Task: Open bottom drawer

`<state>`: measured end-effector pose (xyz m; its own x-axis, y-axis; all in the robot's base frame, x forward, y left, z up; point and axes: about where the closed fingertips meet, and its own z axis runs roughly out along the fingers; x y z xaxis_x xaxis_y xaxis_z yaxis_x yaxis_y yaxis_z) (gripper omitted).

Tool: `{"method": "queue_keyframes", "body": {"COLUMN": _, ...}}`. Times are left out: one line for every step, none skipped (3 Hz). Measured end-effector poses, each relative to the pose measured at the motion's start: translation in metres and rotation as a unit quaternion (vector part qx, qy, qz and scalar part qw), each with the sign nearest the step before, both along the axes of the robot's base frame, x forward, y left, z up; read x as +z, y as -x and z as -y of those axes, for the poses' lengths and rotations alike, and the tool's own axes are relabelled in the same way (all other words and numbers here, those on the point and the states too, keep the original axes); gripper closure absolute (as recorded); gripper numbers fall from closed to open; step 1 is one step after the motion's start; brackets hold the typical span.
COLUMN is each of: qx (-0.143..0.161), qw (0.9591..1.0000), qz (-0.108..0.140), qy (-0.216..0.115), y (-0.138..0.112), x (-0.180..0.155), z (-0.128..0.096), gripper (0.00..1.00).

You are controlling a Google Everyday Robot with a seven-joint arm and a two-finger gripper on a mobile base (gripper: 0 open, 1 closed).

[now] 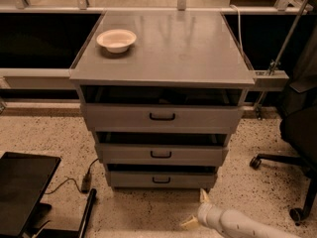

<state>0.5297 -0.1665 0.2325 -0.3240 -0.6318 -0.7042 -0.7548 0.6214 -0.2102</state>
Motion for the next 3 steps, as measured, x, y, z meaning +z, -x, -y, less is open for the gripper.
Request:
{"method": "queue_keyframes", "body": {"qx": -0.034, "qw": 0.9986, "qz": 0.039, "qy": 0.005, "y": -0.057, "x": 0.013, "z": 0.040, "gripper": 0.00}}
{"method": "queue_keyframes", "body": {"qx": -0.039, "qw": 0.9967, "qz": 0.070, "qy": 0.008, "y": -0.120, "x": 0.028, "z": 0.053, "gripper": 0.00}}
{"method": "queue_keyframes", "body": {"qx": -0.035, "qw": 0.9970, "qz": 0.069, "qy": 0.007, "y": -0.124, "x": 0.024, "z": 0.046, "gripper": 0.00}}
